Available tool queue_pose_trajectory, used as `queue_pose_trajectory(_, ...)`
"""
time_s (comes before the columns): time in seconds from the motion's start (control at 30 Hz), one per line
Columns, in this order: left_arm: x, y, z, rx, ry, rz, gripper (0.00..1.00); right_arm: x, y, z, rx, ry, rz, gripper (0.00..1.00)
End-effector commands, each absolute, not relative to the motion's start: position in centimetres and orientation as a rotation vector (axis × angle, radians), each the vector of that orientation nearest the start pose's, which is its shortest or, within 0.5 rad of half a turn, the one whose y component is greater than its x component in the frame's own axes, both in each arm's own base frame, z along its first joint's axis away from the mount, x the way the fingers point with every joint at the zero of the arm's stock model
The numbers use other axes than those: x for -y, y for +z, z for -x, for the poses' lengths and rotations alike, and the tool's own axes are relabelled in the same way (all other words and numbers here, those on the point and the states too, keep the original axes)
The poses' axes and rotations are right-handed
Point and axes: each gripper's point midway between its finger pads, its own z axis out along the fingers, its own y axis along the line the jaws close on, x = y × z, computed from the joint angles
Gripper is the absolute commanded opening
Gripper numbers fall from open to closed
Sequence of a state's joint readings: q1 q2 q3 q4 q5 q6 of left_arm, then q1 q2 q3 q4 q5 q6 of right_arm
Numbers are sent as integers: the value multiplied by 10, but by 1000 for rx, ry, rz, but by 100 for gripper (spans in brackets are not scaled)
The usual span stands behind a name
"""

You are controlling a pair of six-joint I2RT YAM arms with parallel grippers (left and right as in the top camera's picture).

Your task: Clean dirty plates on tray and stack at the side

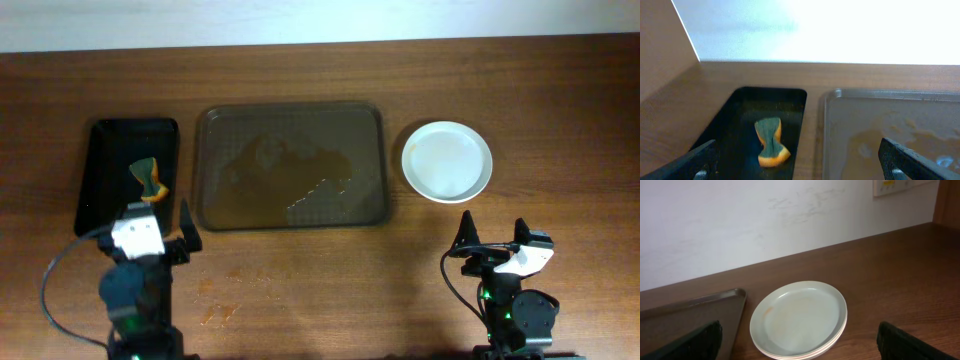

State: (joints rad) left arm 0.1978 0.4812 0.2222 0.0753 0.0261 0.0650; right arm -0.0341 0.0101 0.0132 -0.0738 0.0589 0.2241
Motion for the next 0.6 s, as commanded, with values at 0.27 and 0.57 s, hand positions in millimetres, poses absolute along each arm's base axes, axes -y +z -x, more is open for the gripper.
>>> queue_pose_trajectory(0.27, -36, 160, -251, -1648, 309, -101, 99, 19, 156, -245, -1629, 86, -250, 98)
queue_pose_trajectory(0.57, -36, 156, -243, -1656, 310, -98, 99, 19, 156, -245, -1629, 86, -250, 98)
